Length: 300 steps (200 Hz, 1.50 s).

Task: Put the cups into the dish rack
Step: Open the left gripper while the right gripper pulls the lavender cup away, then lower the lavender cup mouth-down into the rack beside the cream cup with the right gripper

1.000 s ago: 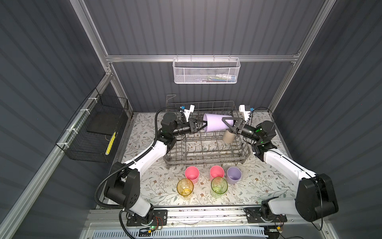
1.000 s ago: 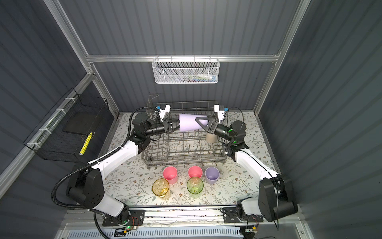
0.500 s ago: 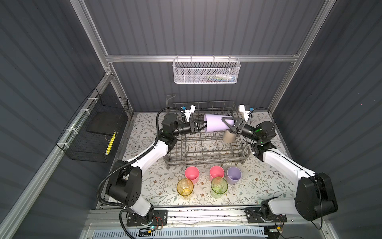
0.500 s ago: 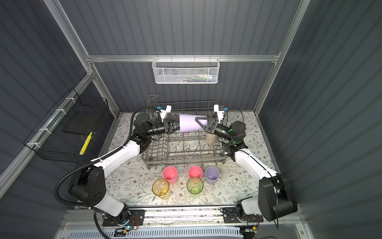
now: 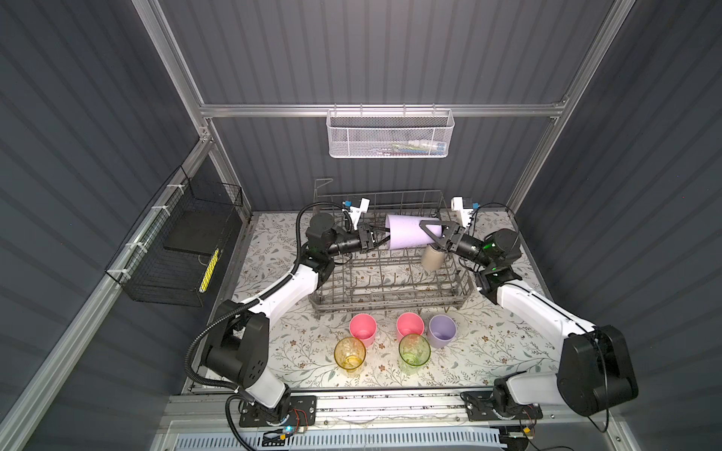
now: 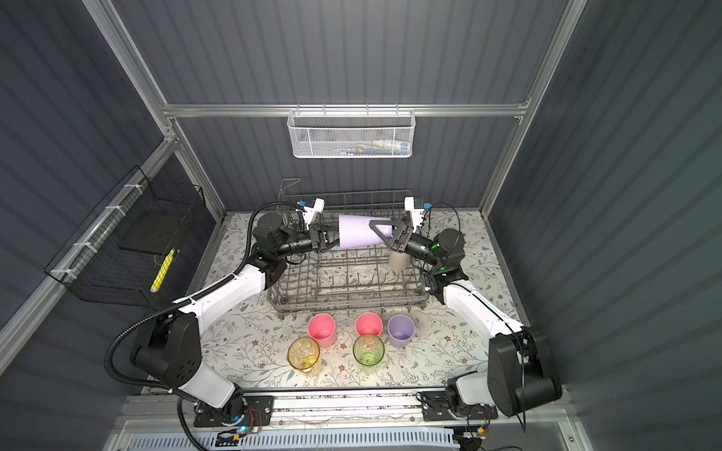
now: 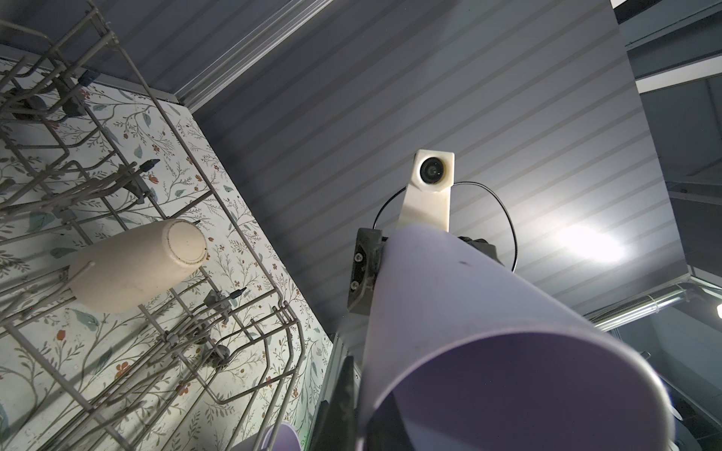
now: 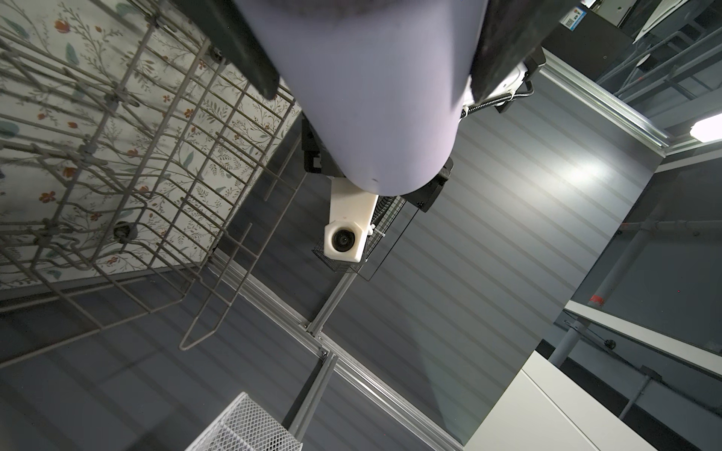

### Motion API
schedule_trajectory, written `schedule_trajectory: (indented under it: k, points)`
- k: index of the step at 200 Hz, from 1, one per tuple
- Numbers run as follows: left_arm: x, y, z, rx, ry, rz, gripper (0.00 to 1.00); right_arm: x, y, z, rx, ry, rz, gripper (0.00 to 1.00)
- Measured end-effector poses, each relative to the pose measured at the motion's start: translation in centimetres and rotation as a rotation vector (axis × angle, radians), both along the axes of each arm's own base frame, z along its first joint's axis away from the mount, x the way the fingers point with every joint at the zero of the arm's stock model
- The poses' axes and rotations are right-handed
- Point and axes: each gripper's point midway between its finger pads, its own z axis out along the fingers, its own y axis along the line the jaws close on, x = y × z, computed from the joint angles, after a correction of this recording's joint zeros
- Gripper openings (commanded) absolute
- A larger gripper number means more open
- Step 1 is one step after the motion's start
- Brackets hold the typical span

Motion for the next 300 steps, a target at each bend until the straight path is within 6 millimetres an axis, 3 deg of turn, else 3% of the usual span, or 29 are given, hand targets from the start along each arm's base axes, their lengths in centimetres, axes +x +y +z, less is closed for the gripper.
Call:
schedule_trajectory:
  k: [33,77,111,143,182,214,235,250,300]
  points:
    - [0.0,0.1,-0.1,0.006,0.013,0.006,0.27,-0.2,0.0,0.3,0.001,-0.008,0.001,0.29]
    - [0.0,0.6,0.7,-0.002,-0.002,0.02,0.39,-0.7,-0.5,1.1,0.005,-0.028,-0.008,0.28]
    - [0.1,1.8,2.0,-0.013,-0.024,0.049,0.46,-0.6,-1.9,1.7,-0.005,-0.041,-0.05,0.27]
    - [0.3,3.5,3.1,-0.012,-0.041,0.093,0.46,-0.2,-3.7,1.4,-0.053,-0.034,-0.123,0.27]
    - [-0.3,6.0,4.2,0.029,-0.08,0.162,0.46,0.7,-6.3,-0.2,-0.245,0.008,-0.291,0.27]
    - [-1.7,7.5,4.3,0.107,-0.126,0.21,0.48,0.6,-8.8,-0.2,-0.464,-0.007,-0.454,0.27]
    - [-2.3,8.1,4.1,0.164,-0.146,0.234,0.49,0.4,-10.3,-1.7,-0.612,0.018,-0.521,0.27]
    - [-2.6,8.5,3.8,0.204,-0.16,0.25,0.5,0.3,-11.4,-3.8,-0.728,0.063,-0.551,0.27]
    - [-3.2,9.6,2.0,0.304,-0.147,0.291,0.56,0.0,-12.5,-10.3,-1.033,0.184,-0.532,0.27]
